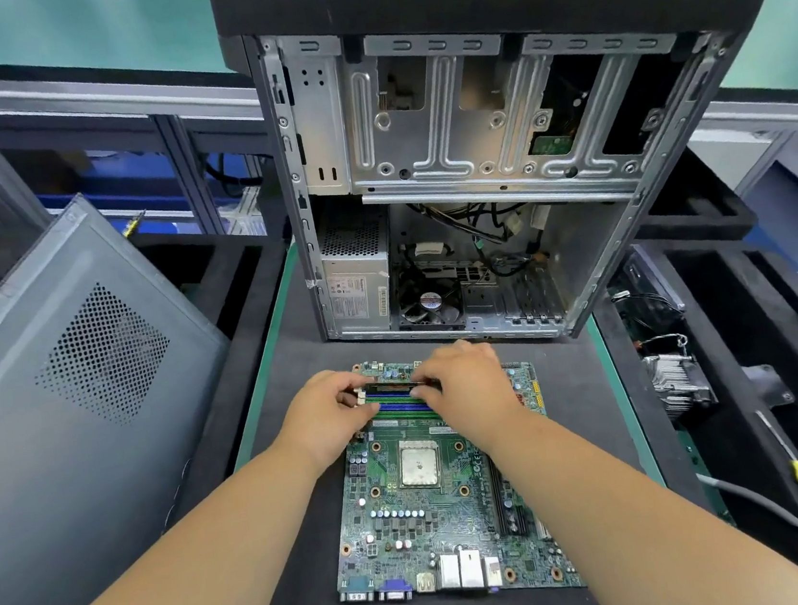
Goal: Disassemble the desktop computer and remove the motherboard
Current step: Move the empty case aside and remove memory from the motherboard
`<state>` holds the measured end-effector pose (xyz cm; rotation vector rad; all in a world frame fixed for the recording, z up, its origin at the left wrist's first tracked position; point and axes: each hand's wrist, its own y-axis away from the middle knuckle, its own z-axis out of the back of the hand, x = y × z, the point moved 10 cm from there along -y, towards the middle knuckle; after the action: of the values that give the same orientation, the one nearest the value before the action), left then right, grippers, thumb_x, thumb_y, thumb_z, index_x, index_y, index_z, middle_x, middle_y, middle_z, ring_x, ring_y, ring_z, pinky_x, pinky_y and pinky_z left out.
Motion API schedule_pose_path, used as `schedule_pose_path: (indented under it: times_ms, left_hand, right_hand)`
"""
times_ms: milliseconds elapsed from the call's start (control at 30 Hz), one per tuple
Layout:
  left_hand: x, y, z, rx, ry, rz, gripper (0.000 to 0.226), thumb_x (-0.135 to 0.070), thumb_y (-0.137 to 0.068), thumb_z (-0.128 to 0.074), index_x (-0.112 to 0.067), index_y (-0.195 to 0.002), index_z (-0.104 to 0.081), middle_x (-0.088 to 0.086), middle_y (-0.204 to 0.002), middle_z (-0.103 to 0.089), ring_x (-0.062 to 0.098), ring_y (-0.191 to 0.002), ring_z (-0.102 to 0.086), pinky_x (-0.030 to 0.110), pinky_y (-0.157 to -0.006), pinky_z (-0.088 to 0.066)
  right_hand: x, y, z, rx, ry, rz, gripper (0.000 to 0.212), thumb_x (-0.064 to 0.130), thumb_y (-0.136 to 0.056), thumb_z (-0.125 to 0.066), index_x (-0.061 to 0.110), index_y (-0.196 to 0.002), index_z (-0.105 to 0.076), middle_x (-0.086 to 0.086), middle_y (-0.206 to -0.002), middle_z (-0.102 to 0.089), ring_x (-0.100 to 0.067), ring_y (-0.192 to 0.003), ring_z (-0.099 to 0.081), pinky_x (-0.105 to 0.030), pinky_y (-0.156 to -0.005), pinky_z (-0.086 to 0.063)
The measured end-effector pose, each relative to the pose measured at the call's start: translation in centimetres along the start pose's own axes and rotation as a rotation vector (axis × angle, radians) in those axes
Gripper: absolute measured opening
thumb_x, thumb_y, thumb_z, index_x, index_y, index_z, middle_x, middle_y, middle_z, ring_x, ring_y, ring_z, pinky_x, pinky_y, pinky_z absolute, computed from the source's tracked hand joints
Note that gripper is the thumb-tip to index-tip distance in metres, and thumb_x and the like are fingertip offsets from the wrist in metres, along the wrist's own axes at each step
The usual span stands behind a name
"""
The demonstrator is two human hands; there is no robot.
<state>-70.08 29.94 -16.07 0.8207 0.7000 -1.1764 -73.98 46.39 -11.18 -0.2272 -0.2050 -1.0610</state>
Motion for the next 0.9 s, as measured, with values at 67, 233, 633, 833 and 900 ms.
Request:
schedule_pose_path:
  times_ms: [67,233,633,833,900]
  left_hand:
    - [0.3,-0.2,0.2,-0.004,0.01,0.021,0.034,-0.019,-0.076,-0.079,-0.022,-0.108,-0.068,-0.003,-0.089,-0.055,0.004,-0.072,-0.057,0.01,-0.064,-0.045]
    - [0.3,-0.1,0.1,0.021,0.048,0.031,0.025,-0.018,-0.075,-0.08,-0.03,-0.093,-0.069,-0.001,-0.088,-0.056,0.006,-0.067,-0.057,0.015,-0.065,-0.047]
    - [0.5,0.9,1.6,-0.162,-0.054,0.148,0.022,-0.036,-0.075,-0.078,-0.024,-0.084,-0.062,-0.008,-0.08,-0.062,0.005,-0.072,-0.059,0.018,-0.054,-0.039]
    - [0.5,1.3,1.6,-0.178,-0.038,0.149,0.018,-0.032,-0.076,-0.078,-0.025,-0.079,-0.062,-0.008,-0.076,-0.063,0.008,-0.07,-0.06,0.02,-0.056,-0.042]
    - [0.3,1.3,1.5,-0.184,-0.06,0.142,0.016,-0.031,-0.078,-0.077,-0.024,-0.08,-0.063,-0.008,-0.075,-0.063,0.007,-0.069,-0.06,0.02,-0.056,-0.042]
  right_hand:
    - [0.1,-0.3,-0.3,0.025,-0.085,-0.016,0.02,0.034,-0.094,-0.059,0.025,-0.104,-0.074,0.005,-0.1,-0.066,-0.019,-0.101,-0.055,-0.031,-0.087,-0.042]
    - [0.6,-0.4,1.7,-0.083,-0.168,0.015,0.017,0.025,-0.094,-0.061,0.017,-0.1,-0.076,0.002,-0.093,-0.066,-0.019,-0.095,-0.055,-0.033,-0.082,-0.047]
    - [-10.9,4.1,1.3,0.003,-0.519,-0.742,0.021,0.026,-0.099,-0.046,0.015,-0.082,-0.053,-0.004,-0.068,-0.053,-0.021,-0.063,-0.047,-0.028,-0.055,-0.034]
    - [-11.1,5.4,-0.1,0.015,-0.628,-0.788,0.02,0.026,-0.097,-0.052,0.015,-0.08,-0.056,0.0,-0.061,-0.049,-0.018,-0.056,-0.045,-0.025,-0.05,-0.032]
    - [-10.9,5.6,-0.1,-0.013,-0.675,-0.798,0.02,0.026,-0.096,-0.054,0.017,-0.078,-0.057,0.002,-0.059,-0.049,-0.016,-0.054,-0.043,-0.024,-0.049,-0.032]
